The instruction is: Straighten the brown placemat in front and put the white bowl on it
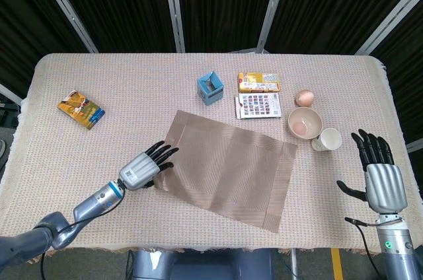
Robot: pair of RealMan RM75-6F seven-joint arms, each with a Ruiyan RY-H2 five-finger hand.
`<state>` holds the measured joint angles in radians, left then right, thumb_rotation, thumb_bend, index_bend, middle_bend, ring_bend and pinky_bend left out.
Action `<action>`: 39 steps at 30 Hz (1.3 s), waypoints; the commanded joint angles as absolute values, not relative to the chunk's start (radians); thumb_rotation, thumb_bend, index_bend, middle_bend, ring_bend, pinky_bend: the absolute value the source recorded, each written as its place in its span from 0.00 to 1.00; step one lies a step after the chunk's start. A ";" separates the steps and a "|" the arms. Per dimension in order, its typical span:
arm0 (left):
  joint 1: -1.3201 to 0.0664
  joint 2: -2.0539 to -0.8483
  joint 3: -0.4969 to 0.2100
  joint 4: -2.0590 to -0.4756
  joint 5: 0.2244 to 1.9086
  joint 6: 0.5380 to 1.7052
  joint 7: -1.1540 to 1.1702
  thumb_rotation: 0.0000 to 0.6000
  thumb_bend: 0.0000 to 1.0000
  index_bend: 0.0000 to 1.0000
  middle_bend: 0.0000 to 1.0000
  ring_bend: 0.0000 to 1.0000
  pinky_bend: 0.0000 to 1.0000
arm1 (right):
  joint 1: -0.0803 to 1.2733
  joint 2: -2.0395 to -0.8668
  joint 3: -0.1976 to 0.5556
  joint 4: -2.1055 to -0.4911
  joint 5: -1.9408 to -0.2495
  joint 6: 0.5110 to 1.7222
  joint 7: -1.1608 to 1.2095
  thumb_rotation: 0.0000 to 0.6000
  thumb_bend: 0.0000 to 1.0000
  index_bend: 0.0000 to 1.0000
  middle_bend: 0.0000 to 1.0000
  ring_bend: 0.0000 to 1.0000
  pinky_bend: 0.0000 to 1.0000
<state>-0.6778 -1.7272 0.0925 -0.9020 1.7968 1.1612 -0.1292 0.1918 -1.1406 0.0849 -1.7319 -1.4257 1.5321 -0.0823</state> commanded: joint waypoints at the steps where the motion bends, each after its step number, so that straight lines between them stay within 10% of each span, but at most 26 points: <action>1: -0.683 -1.733 0.091 -0.908 1.792 1.155 -0.123 1.00 0.31 0.32 0.00 0.00 0.00 | 0.190 -1.139 0.087 -1.733 -1.427 1.531 -0.080 1.00 0.00 0.00 0.00 0.00 0.00; 7: -0.690 -1.746 0.088 -0.918 1.778 1.143 -0.122 1.00 0.48 0.39 0.00 0.00 0.00 | 0.185 -1.137 0.092 -1.734 -1.436 1.530 -0.073 1.00 0.00 0.00 0.00 0.00 0.00; 21: -0.671 -1.734 0.088 -0.973 1.757 1.175 -0.117 1.00 0.49 0.66 0.00 0.00 0.00 | 0.176 -1.135 0.100 -1.738 -1.452 1.529 -0.069 1.00 0.00 0.00 0.00 0.00 0.00; 39: -0.563 -1.477 0.166 -1.594 1.595 1.059 0.321 1.00 0.49 0.68 0.00 0.00 0.00 | 0.163 -1.127 0.105 -1.754 -1.476 1.535 -0.073 1.00 0.00 0.00 0.00 0.00 0.00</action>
